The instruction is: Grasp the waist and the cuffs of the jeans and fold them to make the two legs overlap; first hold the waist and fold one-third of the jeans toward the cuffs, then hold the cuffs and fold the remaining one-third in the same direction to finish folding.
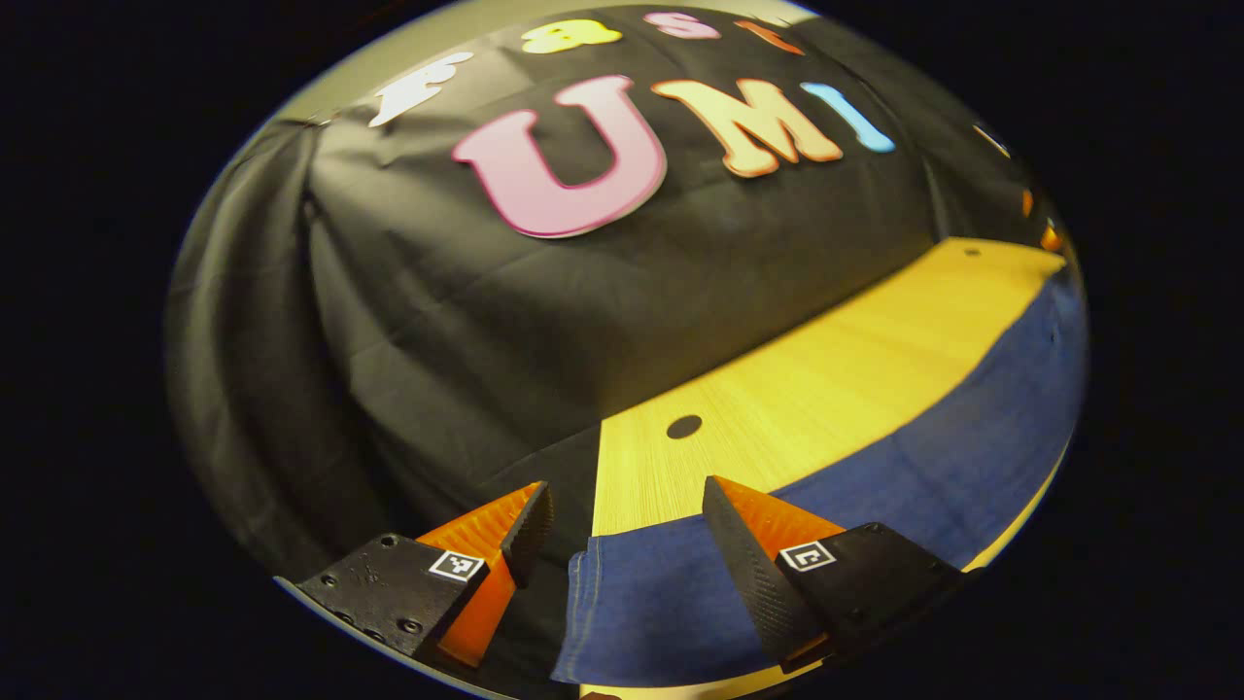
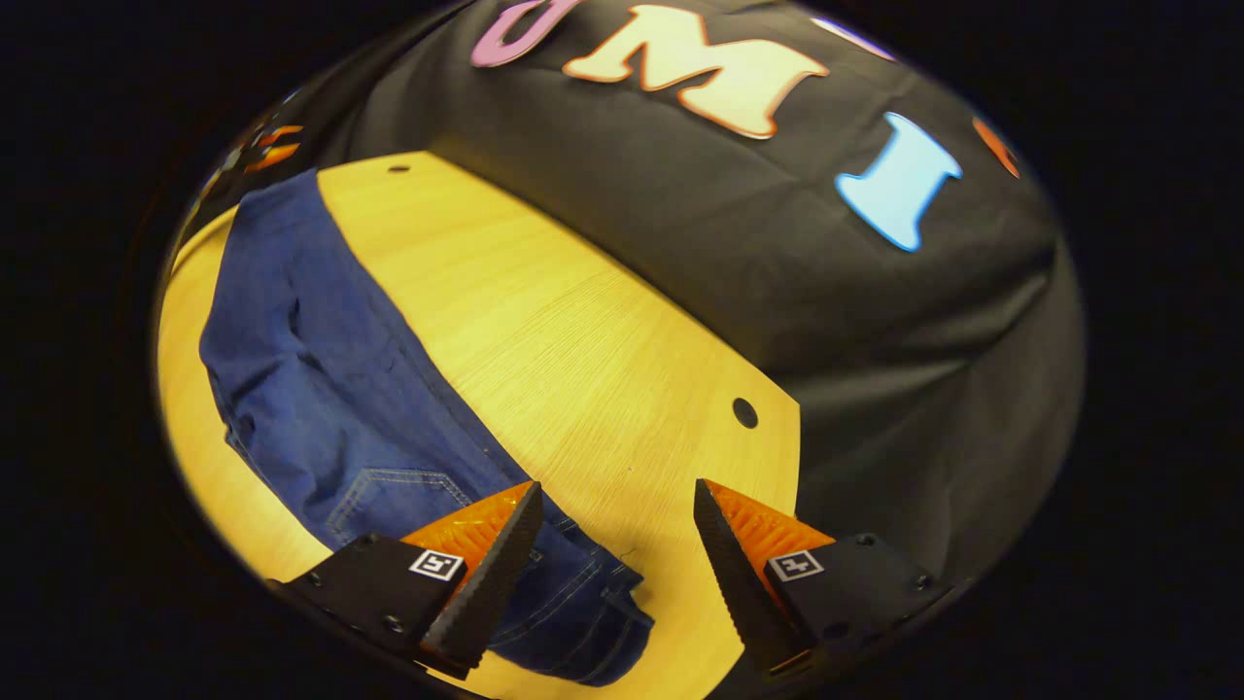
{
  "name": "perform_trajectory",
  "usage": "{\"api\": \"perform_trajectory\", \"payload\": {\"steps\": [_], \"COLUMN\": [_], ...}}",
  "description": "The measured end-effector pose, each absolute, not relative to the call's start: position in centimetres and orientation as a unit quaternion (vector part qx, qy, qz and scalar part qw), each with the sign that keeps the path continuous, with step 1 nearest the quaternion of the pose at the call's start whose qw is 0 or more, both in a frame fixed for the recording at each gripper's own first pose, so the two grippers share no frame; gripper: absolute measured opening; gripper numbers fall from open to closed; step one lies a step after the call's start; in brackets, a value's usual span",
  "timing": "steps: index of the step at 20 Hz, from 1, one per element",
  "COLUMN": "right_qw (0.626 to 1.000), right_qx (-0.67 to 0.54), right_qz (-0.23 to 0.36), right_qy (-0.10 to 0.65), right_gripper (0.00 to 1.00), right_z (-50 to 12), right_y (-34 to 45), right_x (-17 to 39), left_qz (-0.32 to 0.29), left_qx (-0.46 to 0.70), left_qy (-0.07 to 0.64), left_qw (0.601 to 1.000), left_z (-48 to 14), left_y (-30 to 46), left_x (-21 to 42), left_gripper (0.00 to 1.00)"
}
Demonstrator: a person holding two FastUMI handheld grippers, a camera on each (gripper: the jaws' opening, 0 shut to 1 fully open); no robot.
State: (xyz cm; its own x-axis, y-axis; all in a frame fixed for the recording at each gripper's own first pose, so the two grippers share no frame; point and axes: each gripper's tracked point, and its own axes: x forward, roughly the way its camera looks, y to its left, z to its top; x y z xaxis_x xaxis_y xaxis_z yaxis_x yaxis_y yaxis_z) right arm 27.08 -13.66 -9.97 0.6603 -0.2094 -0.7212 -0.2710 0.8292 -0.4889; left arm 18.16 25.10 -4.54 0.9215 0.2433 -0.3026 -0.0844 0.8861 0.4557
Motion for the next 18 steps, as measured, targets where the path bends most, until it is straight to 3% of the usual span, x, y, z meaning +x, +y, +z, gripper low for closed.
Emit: {"api": "perform_trajectory", "payload": {"steps": [3, 9, 14, 18], "right_qw": [0.892, 0.927, 0.919, 0.908], "right_qx": [-0.216, 0.007, 0.038, 0.083], "right_qz": [-0.017, -0.068, -0.145, -0.161], "right_qy": [0.396, 0.37, 0.364, 0.379], "right_gripper": [0.98, 0.98, 0.97, 0.97], "right_z": [-7.3, -5.0, -6.3, -9.4], "right_y": [-13.5, -12.5, -15.6, -16.9], "right_x": [23.9, 18.9, 17.1, 16.3], "left_qz": [0.121, 0.121, 0.115, 0.127], "left_qx": [0.16, 0.104, 0.085, 0.072], "left_qy": [0.132, 0.075, 0.035, 0.016], "left_qw": [0.971, 0.984, 0.989, 0.989], "left_z": [-1.9, 3.0, 4.4, 4.8], "left_y": [25.1, 22.1, 20.2, 19.7], "left_x": [18.8, 17.1, 14.2, 11.2], "left_gripper": [0.94, 0.95, 0.95, 0.95]}}
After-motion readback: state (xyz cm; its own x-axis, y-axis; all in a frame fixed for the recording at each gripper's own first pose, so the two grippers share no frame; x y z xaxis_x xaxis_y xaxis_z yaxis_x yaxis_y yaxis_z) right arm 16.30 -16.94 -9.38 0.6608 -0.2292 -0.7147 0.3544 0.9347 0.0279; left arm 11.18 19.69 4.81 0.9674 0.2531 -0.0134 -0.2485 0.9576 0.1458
